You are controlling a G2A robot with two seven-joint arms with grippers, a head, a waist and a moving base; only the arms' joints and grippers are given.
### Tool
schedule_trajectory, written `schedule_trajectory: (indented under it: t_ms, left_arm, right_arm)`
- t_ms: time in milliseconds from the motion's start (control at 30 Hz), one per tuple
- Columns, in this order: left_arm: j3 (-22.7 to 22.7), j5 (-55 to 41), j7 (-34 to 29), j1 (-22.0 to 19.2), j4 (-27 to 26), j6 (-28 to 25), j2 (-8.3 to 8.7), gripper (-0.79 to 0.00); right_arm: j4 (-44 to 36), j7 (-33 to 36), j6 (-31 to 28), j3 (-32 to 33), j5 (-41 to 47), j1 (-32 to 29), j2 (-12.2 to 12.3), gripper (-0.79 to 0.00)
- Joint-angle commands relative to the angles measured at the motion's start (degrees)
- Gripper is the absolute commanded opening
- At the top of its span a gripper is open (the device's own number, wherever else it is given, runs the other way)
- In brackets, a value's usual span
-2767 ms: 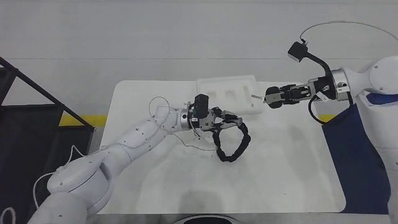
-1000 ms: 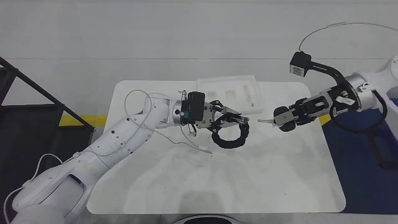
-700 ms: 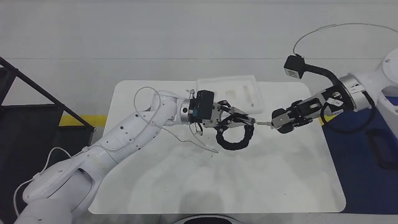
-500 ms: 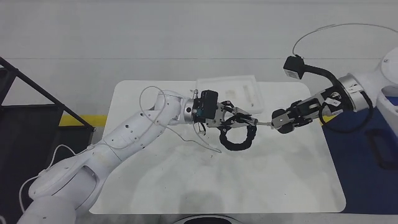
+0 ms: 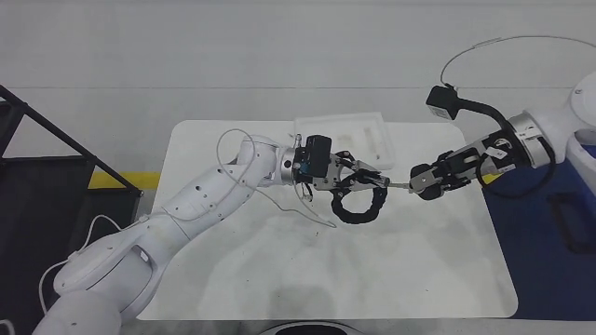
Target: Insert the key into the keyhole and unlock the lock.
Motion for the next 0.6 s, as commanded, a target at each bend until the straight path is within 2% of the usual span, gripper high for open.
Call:
schedule_trajectory:
  t_ms: [0, 567]
  left_arm:
    - [-0.09, -0.05, 0.13, 0.14, 0.28, -0.14, -0.23, -0.785]
    - [-0.48, 0.4, 0.61, 0.15, 2.14, -2.31, -2.21, -0.785]
  right_arm:
    - [-0.04, -0.01, 0.02, -0.09, -0.18, 0.02, 0.17, -0.785]
    - [0.58, -0.46, 0.46, -1.71, -0.93, 1.13, 0.77, -0.785]
